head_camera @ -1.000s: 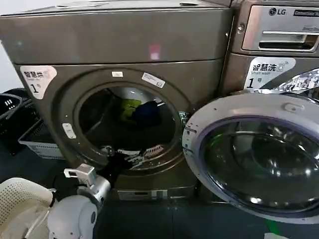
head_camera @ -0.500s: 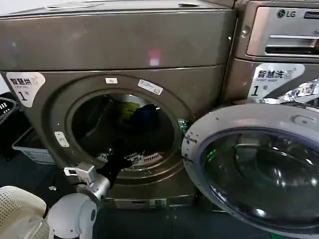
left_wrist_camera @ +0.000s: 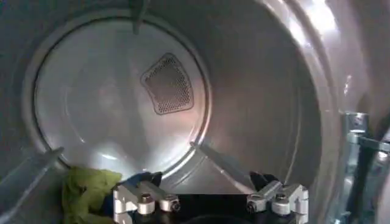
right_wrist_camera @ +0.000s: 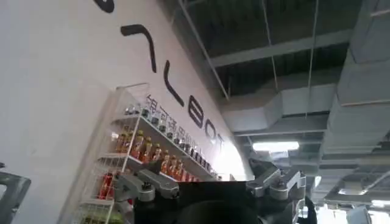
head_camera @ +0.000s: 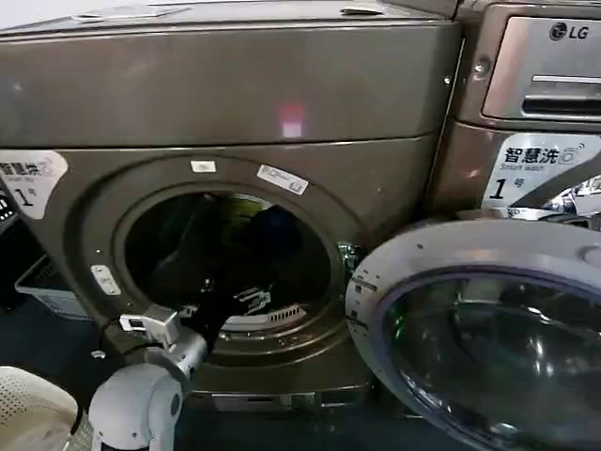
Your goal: Grasp the clothes from the dryer.
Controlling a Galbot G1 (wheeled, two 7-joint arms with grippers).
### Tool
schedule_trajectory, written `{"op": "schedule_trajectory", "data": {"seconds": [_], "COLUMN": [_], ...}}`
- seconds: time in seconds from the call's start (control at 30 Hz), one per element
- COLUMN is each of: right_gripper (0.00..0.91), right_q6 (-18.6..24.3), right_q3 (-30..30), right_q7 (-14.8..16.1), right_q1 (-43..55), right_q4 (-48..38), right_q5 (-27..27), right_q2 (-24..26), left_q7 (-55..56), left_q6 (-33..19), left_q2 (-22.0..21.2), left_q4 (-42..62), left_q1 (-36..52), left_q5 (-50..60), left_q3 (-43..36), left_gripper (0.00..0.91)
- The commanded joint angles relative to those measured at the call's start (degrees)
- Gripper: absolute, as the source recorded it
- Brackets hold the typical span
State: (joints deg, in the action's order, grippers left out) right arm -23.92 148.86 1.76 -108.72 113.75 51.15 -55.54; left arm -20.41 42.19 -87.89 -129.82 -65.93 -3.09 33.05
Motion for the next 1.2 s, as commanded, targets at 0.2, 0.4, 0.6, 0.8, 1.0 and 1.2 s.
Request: {"op": "schedule_trajectory", "data": {"seconds": [0.2,0.4,0.6,0.8,1.0,1.2], "right_gripper": [0.907,0.907,0.907,0.907,0.907,0.907], "right_q6": [0.03,0.04,0.05,0.05,0.07,0.08], "right_q3": [0.85,1.09,1.57,1.28,1.33,1.27], "right_q7": [0.12,0.18,0.28,0.27,0.36,0.44], "right_q1": [-0.58,-0.84,-1.10,-0.86,-0.88,-0.77], "right_q4": [-0.18,-0.19,-0.43,-0.30,-0.40,-0.39], "right_q5": [-0.02,0.01,0.01,-0.02,-0.11,-0.13], "right_q2": [-0.04,0.08,0.18,-0.20,-0.35,-0.44], "left_q7": [-0.02,-0.01,0.00,0.00,0.01,0.04], "left_q6": [1.66,1.53,1.31,1.26,1.07,0.92], "left_q2": [0.15,0.00,-0.01,-0.17,-0.14,-0.06], "left_q4": [0.71,1.21,1.72,2.53,3.89,5.09], "left_q1": [0.71,0.82,0.90,1.36,1.76,2.15], "left_q5": [-0.15,-0.03,0.14,0.28,0.61,0.85], "left_q3": [0.15,0.00,0.04,-0.04,-0.22,-0.13], "left_gripper": [0.907,0.907,0.907,0.907,0.907,0.907]}}
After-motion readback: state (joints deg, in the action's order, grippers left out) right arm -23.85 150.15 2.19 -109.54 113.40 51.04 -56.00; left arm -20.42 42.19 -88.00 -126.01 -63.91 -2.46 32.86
